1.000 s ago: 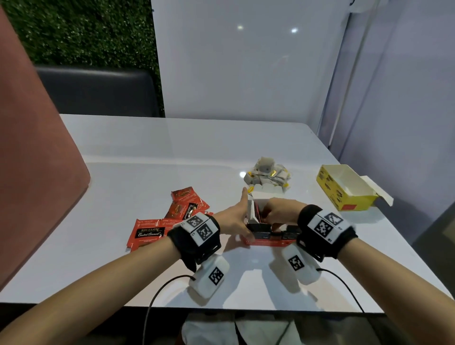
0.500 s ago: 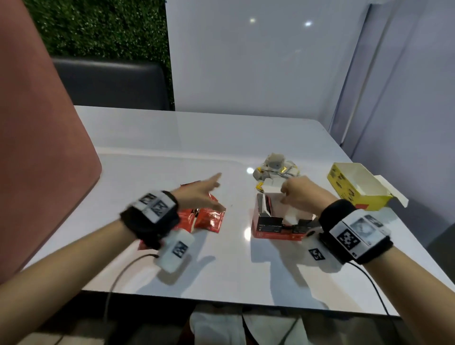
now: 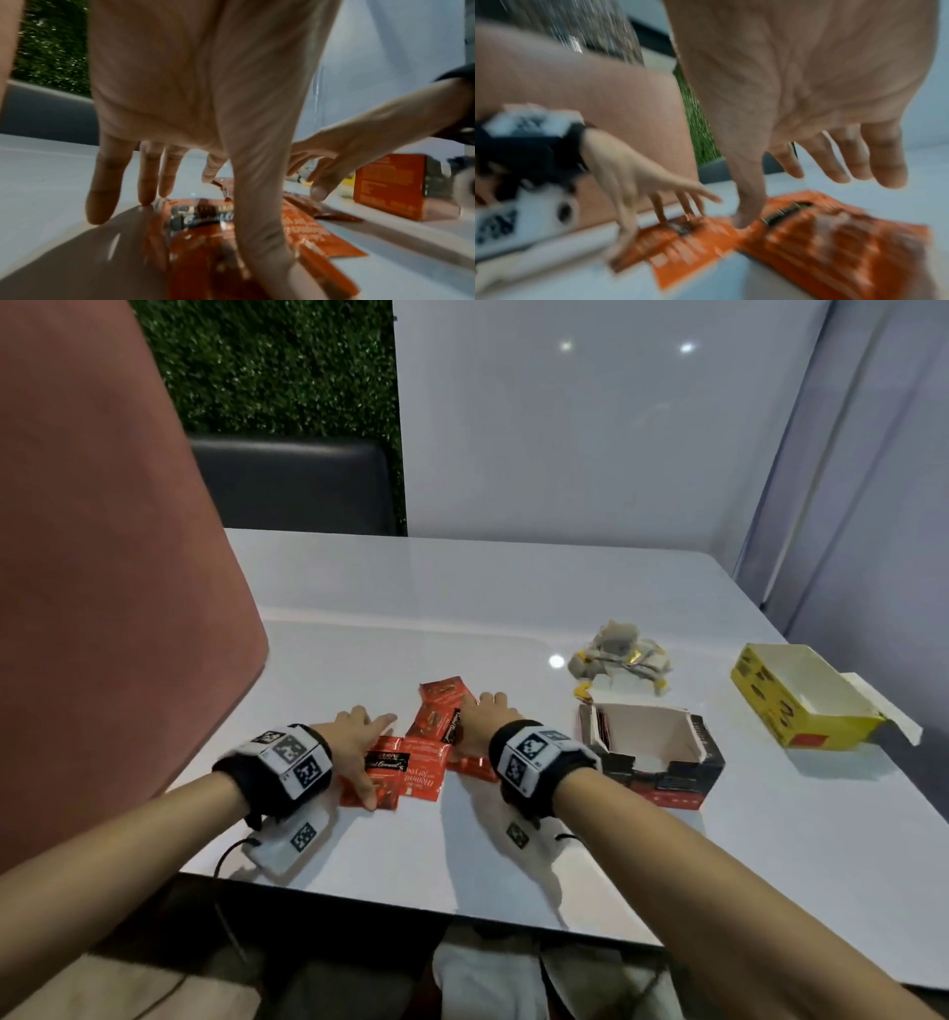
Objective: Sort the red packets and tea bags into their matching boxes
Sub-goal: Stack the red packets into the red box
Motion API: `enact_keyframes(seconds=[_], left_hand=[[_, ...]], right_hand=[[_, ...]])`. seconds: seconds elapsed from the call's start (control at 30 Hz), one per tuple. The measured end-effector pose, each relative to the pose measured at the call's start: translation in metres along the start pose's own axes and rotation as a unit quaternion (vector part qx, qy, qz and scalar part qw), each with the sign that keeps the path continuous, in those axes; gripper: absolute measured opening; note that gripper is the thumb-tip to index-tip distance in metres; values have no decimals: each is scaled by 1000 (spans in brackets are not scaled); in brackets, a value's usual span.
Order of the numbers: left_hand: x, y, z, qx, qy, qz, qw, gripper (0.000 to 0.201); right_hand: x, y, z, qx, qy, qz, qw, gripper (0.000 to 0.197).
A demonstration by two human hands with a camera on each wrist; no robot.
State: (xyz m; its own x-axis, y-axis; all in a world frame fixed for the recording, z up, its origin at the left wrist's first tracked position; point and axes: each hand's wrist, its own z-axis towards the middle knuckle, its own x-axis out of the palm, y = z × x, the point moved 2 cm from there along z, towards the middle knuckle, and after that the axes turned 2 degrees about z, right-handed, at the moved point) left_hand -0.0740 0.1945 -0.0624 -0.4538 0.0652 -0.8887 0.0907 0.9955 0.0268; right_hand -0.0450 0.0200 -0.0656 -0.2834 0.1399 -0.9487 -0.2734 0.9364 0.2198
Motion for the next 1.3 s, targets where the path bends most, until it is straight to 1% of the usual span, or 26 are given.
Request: enact_keyframes(seconds=[0.03,0.07,0.13,0.17,0.23,0.27,0.37,0.4,0.43,0.5,0.57,0.67,0.77,0.8,0.83,0.9,0.93,1.0,1.03,1.07,1.13,1.17,1.2,1.23,1.27,1.3], left_hand=[[0,-1,1,-2,-6,2,1000,120],[0,-2,2,-4,-11,0,1000,112],[-2,-1,2,-9,-17,-7,1000,94],[-3,0,3,-11,-17,-10,1000,88],[-7,2,5,-14,-15,-5,1000,78],[-10,3,5,-12,-16,-4,1000,71],[-12,8,6,3,-19,-49,999,51],[-12,11,5,7,-19,-76,997,48],[-11,13,4,9,-18,-102,995,45],[-10,16,3,15,-17,-151,988,42],[-9,17,1,22,-15,-186,982,40],[-7,17,-1,30,-20,-228,973,40],[-7,23,-6,38,-36,-305,951,36],[-7,26,-9,39,-46,-346,936,33],[-7,28,-13,43,-58,-397,915,27],[-5,29,-25,55,-89,-502,858,16],[-4,27,-31,62,-105,-547,828,15],[-1,20,-45,85,-119,-612,777,20],[1,15,-51,101,-121,-634,757,25],[3,8,-56,119,-123,-653,738,32],[4,-6,-64,143,-133,-690,697,59],[4,-14,-66,151,-137,-709,675,71],[4,-21,-68,158,-140,-728,652,78],[3,-29,-70,165,-143,-744,632,79],[2,-36,-72,169,-145,-756,616,74],[1,-43,-75,172,-146,-764,605,63]], right_hand=[[6,-1,6,15,-6,-8,1000,80],[7,-2,8,24,-14,-15,1000,82],[7,-5,13,36,-40,-22,998,70],[5,-7,14,43,-50,-23,998,64],[-1,-11,10,52,-41,-11,998,59],[-6,-13,7,48,-34,8,998,54],[-25,-14,-3,23,-31,42,998,19],[-33,-12,-7,16,-32,46,998,16],[-40,-8,-10,7,-33,55,998,19],[-49,5,-14,-15,-26,100,995,32],[-47,20,-11,-51,9,154,987,41],[-27,33,-3,-80,53,155,983,41],[-15,30,3,-90,32,155,983,38],[-17,26,3,-94,16,165,982,37],[-23,20,-1,-97,-7,180,979,37],[-39,4,-15,-98,-74,231,965,36],[-49,-8,-24,-96,-111,272,951,37],[-65,-33,-47,-89,-166,369,910,39],[-71,-45,-59,-85,-176,414,889,38],[-73,-53,-71,-82,-173,464,865,31],[-71,-63,-93,-77,-151,558,812,14],[-68,-65,-103,-72,-145,589,792,10],[-65,-65,-111,-66,-142,610,777,9],[-62,-65,-118,-64,-141,622,767,9],[-58,-65,-123,-66,-137,630,761,12],[-56,-63,-127,-71,-132,636,757,19]])
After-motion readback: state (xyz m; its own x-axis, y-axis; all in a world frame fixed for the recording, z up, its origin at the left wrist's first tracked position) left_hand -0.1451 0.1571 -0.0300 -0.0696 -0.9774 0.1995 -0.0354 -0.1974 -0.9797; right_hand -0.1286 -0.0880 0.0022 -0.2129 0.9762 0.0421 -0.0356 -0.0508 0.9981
